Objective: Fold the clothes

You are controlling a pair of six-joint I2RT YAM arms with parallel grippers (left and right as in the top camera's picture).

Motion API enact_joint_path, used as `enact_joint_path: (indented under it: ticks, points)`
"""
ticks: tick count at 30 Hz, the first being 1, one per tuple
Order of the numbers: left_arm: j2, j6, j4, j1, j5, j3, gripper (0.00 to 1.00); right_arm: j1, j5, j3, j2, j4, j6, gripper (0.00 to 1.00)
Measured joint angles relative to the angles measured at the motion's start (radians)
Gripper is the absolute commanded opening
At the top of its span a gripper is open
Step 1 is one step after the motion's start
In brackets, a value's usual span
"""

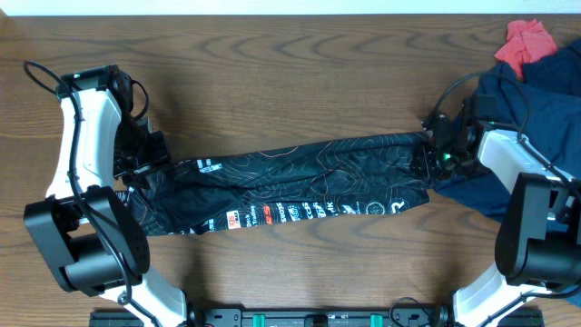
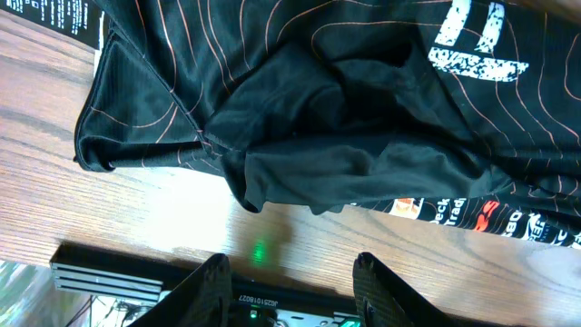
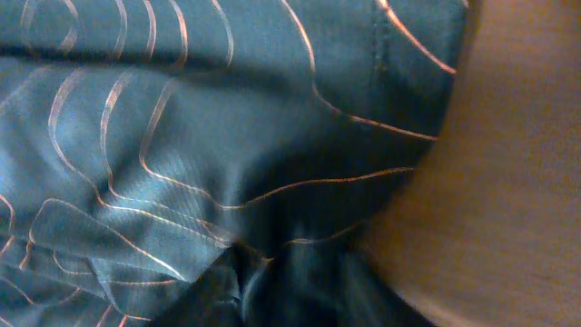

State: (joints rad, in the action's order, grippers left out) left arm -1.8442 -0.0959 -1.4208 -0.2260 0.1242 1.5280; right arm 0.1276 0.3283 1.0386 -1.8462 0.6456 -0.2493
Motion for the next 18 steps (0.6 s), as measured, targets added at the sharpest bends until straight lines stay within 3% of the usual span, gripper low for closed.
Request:
enact_joint_path:
  ticks: [2,12,18]
  points:
    - [0.000,0.000,0.000,0.000,0.000,0.000,0.46,-0.001,0.002,-0.007,0.000,0.003,0.005,0.01]
    - [0.000,0.000,0.018,0.000,0.030,0.000,0.46,-0.001,-0.031,0.012,-0.002,0.028,0.091,0.01]
    - [0.000,0.000,0.022,0.000,0.072,0.000,0.47,-0.002,-0.153,0.137,-0.004,0.135,0.172,0.01]
